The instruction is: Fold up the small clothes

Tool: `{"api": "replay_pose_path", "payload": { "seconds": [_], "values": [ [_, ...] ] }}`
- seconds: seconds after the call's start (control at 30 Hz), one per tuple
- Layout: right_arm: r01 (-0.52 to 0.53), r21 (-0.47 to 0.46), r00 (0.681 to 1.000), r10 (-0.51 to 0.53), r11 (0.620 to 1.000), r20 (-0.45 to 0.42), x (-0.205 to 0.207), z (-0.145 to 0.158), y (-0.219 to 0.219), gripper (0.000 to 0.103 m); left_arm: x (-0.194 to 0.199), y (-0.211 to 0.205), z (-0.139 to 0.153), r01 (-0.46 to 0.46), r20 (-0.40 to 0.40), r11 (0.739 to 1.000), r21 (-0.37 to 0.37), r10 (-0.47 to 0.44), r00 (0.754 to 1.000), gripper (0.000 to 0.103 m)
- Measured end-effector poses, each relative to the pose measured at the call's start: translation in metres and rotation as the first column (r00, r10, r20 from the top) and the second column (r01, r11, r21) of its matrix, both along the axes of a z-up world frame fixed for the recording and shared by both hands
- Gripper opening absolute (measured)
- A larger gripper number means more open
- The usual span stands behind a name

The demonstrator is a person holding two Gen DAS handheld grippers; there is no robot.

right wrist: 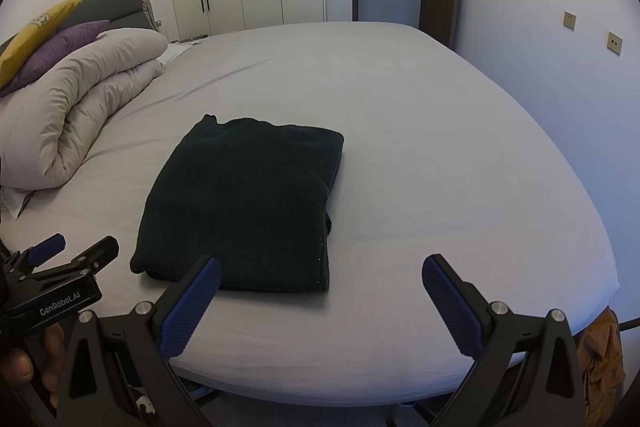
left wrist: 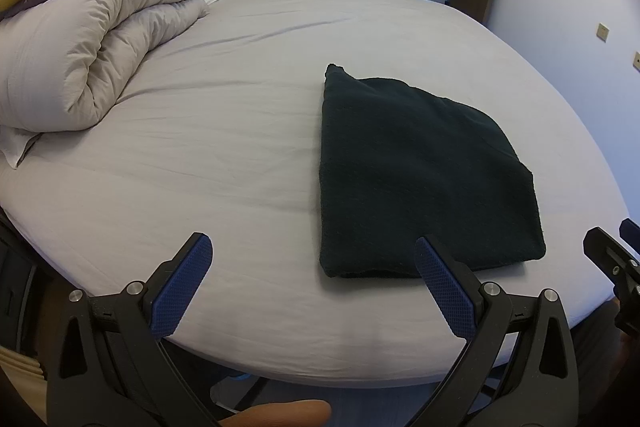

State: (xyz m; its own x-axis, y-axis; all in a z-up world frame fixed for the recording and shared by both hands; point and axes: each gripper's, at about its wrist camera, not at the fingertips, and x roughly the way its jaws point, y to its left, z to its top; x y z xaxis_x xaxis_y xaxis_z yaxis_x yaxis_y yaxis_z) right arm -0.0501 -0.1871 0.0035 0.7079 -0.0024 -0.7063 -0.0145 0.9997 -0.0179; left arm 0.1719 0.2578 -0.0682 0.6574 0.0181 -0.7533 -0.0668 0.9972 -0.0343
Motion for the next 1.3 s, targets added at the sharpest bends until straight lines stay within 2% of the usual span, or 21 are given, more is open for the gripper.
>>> {"api": "replay_pose_path", "payload": {
  "seconds": [1.3],
  "values": [
    [-0.003,-0.002,1.0,0.003,1.0,-0.003,-0.0023,-0.0016,-0.0019,0.103,-0.0015,-0.0015,-0.0012,0.005,-0.003,1.0,-0.009,-0.005,1.0,0.103]
  ]
}}
